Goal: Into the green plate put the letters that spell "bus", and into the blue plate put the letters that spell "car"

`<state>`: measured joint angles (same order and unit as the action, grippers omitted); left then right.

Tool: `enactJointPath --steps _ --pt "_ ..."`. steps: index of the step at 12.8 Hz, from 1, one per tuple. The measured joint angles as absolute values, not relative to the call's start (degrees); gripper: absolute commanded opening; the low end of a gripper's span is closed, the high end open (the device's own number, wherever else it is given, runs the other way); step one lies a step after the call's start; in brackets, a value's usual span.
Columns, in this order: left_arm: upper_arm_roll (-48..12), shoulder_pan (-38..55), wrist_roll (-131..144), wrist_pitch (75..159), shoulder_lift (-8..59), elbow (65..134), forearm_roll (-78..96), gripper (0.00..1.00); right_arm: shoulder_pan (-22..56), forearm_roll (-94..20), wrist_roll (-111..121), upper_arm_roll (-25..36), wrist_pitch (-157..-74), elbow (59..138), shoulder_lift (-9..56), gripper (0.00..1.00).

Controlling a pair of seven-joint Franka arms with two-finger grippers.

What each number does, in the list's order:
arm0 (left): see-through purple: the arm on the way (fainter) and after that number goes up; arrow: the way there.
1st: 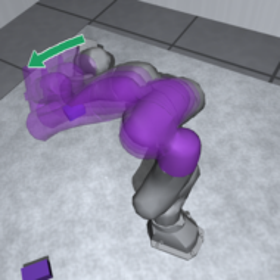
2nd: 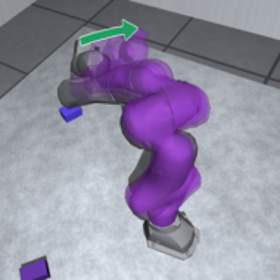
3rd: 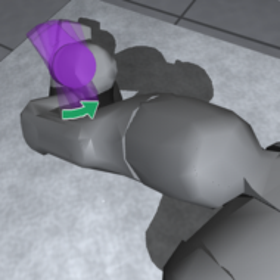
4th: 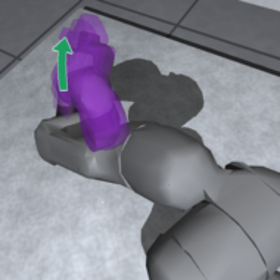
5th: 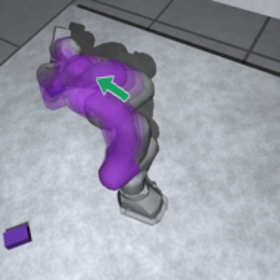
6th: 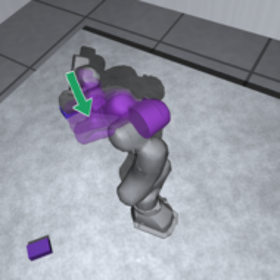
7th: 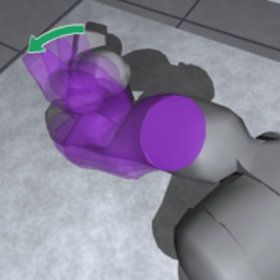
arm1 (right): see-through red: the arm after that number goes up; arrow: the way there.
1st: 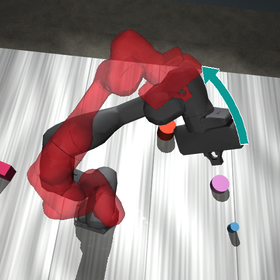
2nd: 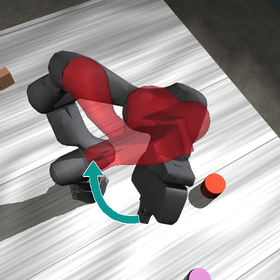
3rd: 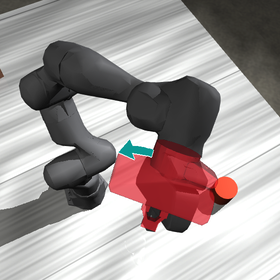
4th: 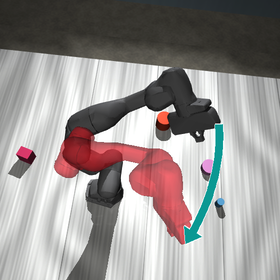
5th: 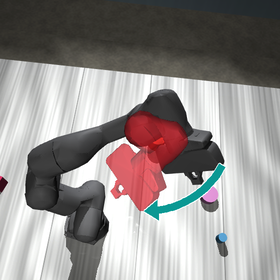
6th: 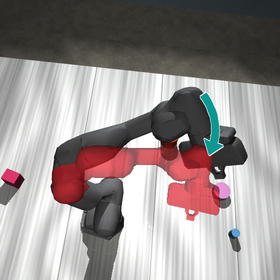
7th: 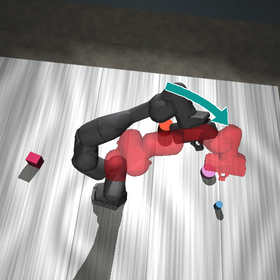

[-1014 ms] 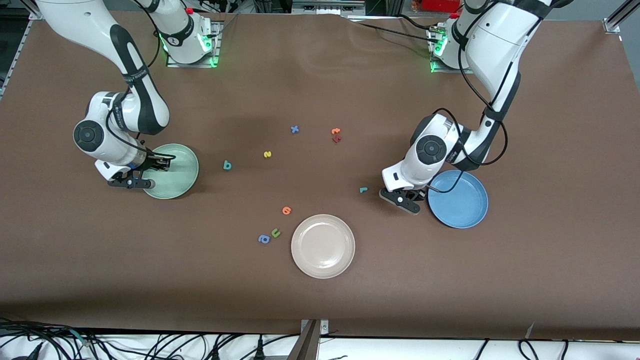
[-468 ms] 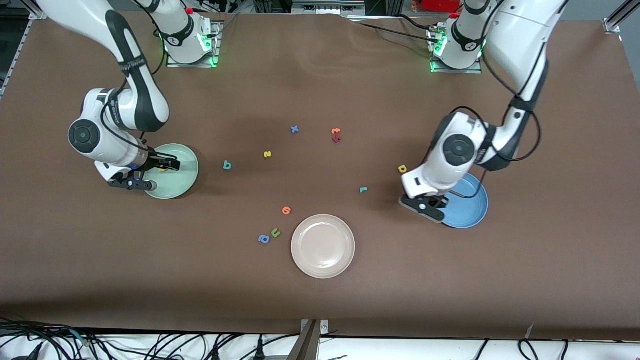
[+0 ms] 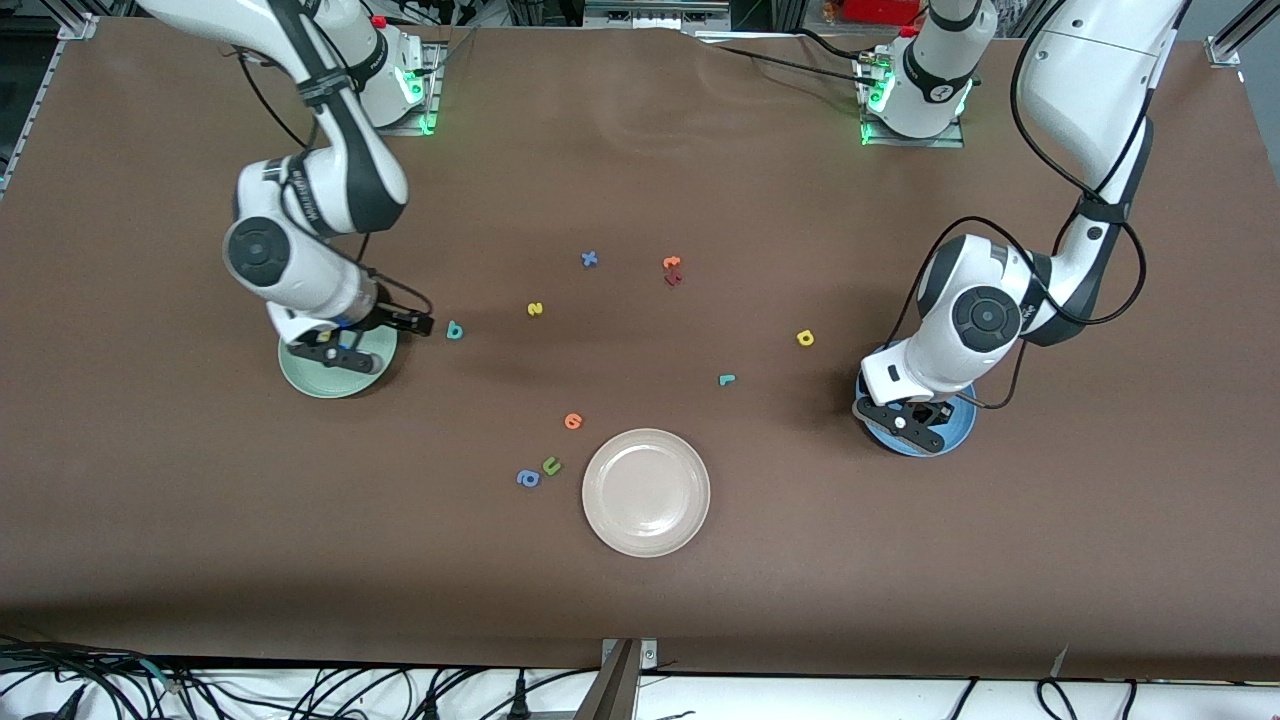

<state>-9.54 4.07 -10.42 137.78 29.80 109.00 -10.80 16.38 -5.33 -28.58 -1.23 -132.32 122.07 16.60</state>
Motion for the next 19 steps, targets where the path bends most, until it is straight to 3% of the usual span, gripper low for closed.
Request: enactJointPath --steps 4,8,11,14,16,19 --pt "-15.3 4.5 1.8 134.7 29.6 109.3 -10.8 1.00 16.5 -5.3 -33.1 -4.9 -140.7 122.5 22.3 0.84" --pt "-18.3 5.3 10.5 135.7 28.7 115.7 -10.8 0.99 16.3 -5.3 -33.1 -4.9 -142.0 123.2 25.1 0.70" --pt "-18.9 5.3 12.9 142.1 26.8 122.9 -10.8 0.84 16.2 -5.3 -33.1 -4.9 -143.8 125.1 25.0 0.62" --pt "-19.2 6.8 15.4 143.1 26.6 124.7 -12.4 0.75 16.2 -5.3 -33.1 -4.9 -146.7 126.7 25.0 0.41" --pt "-19.0 6.7 16.6 143.1 26.6 124.7 -16.4 0.73 16.2 -5.3 -33.1 -4.9 -146.7 126.7 24.9 0.13" --pt "-18.8 6.4 16.6 145.2 27.3 124.9 -17.0 0.67 16.1 -5.3 -33.0 -4.9 -146.7 126.7 24.5 0.02"
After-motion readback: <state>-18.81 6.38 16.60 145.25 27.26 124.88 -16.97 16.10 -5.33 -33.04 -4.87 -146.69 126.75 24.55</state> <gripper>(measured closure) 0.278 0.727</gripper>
